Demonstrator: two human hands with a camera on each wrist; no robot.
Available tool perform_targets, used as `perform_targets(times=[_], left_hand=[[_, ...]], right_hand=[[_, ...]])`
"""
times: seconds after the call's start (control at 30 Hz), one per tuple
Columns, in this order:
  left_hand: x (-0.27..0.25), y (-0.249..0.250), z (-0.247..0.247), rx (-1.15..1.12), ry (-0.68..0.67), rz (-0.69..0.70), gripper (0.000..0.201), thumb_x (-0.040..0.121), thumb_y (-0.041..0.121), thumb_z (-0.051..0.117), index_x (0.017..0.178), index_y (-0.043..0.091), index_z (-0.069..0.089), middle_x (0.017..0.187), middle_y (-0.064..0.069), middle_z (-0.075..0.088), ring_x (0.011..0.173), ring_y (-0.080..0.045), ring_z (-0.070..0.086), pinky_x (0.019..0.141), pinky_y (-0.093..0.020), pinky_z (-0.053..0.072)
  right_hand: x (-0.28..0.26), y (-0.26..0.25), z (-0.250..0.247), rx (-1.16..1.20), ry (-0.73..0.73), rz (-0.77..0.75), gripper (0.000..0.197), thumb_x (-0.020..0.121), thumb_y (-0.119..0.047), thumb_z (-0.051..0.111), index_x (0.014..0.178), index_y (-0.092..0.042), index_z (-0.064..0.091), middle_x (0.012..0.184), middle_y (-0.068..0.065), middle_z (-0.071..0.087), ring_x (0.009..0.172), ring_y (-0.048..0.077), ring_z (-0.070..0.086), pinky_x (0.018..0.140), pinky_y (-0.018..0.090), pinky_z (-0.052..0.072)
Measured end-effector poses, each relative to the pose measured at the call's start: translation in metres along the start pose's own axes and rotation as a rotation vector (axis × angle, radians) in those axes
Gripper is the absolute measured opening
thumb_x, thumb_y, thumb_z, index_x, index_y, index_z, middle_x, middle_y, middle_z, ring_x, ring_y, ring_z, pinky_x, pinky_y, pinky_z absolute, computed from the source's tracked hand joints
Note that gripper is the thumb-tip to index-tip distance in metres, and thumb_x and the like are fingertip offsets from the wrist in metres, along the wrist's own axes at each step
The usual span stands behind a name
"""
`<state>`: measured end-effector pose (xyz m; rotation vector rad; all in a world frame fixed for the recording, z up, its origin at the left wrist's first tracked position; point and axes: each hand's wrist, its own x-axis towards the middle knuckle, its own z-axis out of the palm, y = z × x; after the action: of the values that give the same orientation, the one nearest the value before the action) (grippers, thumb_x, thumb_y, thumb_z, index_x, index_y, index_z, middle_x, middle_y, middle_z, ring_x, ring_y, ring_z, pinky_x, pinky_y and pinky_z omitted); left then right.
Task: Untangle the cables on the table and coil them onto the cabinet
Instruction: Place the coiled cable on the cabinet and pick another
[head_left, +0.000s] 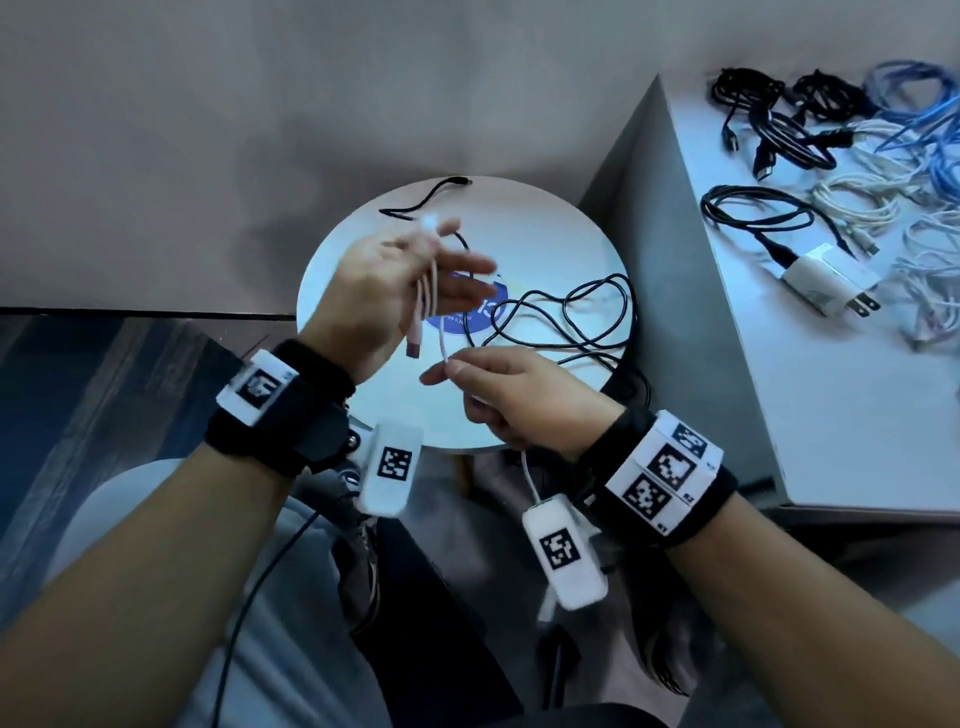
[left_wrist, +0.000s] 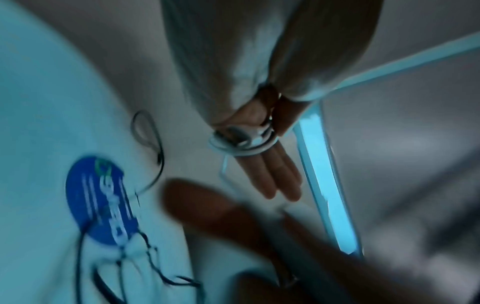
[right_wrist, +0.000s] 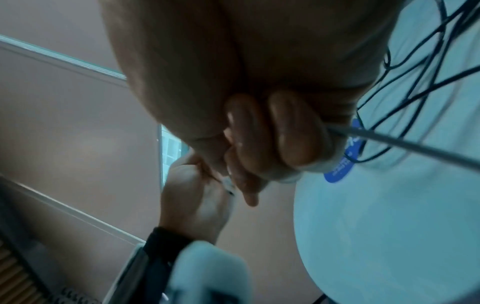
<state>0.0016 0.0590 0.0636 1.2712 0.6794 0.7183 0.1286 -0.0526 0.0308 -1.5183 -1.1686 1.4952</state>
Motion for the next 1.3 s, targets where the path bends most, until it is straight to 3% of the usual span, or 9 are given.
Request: perform_targets(times=[0.17,0.3,0.47,0.63,0.77,0.87,1.1,1.2,1.3], left_hand=[[-0.013,-0.011,0.013,0.725,-0.176,0.169,0.029,0.11,0.017,0.038,0.09,0.005,0.056,0.063,0.01,0.066,0.054,-0.03,0.058,0.061,-0.038,0.053],[-0.01,-0.005,0.016,0.379,-0.26,-0.008,0.041,0.106,0.022,0.041,0.093,-0.012,0.057,0.054,-0.001,0.046,0.043,-0.011,0.034,0.044,-0.021,0.026],[-0.009,-0.006,0.01,0.039,-0.384,-0.121,0.029,0.105,0.027,0.042,0.094,0.009,0.062,0.052,0.006,0.03,0.041,-0.006,0.022,0.045,-0.023,0.016],[-0.011,-0.008,0.012,-0.192,-0.436,-0.201,0.027,0.107,0.026,0.028,0.093,0.014,0.048,0.048,0.013,0.043,0.047,-0.009,0.052,0.06,-0.026,0.042],[-0.011,-0.008,0.011,-0.27,-0.425,-0.215,0.041,0.105,0.03,0.034,0.116,0.007,0.065,0.042,0.012,0.04,0.064,-0.014,0.069,0.075,-0.032,0.044],[-0.01,-0.007,0.009,-0.35,-0.447,-0.247,0.047,0.105,0.031,0.035,0.123,0.004,0.069,0.041,0.01,0.032,0.065,-0.013,0.07,0.073,-0.025,0.053],[-0.01,0.003,0.011,-0.758,-0.269,-0.196,0.025,0.103,0.025,0.039,0.107,0.007,0.056,0.06,0.007,0.054,0.066,-0.01,0.069,0.066,-0.029,0.061],[-0.005,-0.001,0.013,-0.579,-0.103,-0.032,0.026,0.109,0.02,0.031,0.111,0.005,0.053,0.071,0.003,0.061,0.081,-0.016,0.073,0.078,-0.032,0.059],[-0.005,-0.008,0.012,-0.019,-0.035,0.205,0.022,0.11,0.014,0.033,0.118,0.003,0.051,0.081,-0.004,0.07,0.087,-0.026,0.074,0.081,-0.035,0.058]], right_hand=[[-0.008,-0.022,-0.034,-0.158,0.165,-0.196,0.015,0.097,-0.013,0.061,0.089,-0.003,0.069,0.055,-0.015,0.05,0.045,0.001,0.038,0.046,0.014,0.029],[-0.01,-0.024,-0.062,-0.033,0.383,-0.348,0.019,0.093,-0.017,0.07,0.076,-0.014,0.062,0.052,-0.011,0.045,0.042,0.005,0.03,0.043,0.023,0.022],[-0.003,-0.018,-0.059,-0.081,0.423,-0.419,0.025,0.093,-0.037,0.064,0.078,-0.016,0.065,0.053,-0.01,0.032,0.047,0.009,0.024,0.046,0.024,0.021],[-0.001,-0.016,-0.05,-0.153,0.419,-0.402,0.029,0.101,-0.036,0.055,0.075,-0.029,0.065,0.052,-0.014,0.041,0.045,0.005,0.033,0.045,0.015,0.027],[0.0,-0.015,-0.048,-0.17,0.404,-0.382,0.035,0.103,-0.041,0.049,0.077,-0.021,0.061,0.052,-0.017,0.042,0.048,0.005,0.035,0.051,0.023,0.03],[0.001,-0.014,-0.05,-0.205,0.433,-0.368,0.039,0.099,-0.049,0.044,0.077,-0.018,0.054,0.058,-0.014,0.042,0.056,0.009,0.035,0.057,0.035,0.031],[0.005,-0.006,-0.036,-0.173,0.396,-0.27,0.021,0.106,-0.023,0.042,0.093,-0.022,0.059,0.061,-0.006,0.043,0.047,0.009,0.034,0.043,0.02,0.028],[0.005,-0.004,-0.015,-0.131,0.245,-0.134,0.022,0.107,-0.021,0.04,0.106,-0.019,0.062,0.06,-0.006,0.043,0.042,0.006,0.033,0.039,0.017,0.027],[-0.001,-0.004,0.007,-0.095,0.087,-0.028,0.018,0.106,-0.018,0.043,0.112,-0.015,0.059,0.062,0.001,0.041,0.044,0.01,0.034,0.038,0.02,0.03]])
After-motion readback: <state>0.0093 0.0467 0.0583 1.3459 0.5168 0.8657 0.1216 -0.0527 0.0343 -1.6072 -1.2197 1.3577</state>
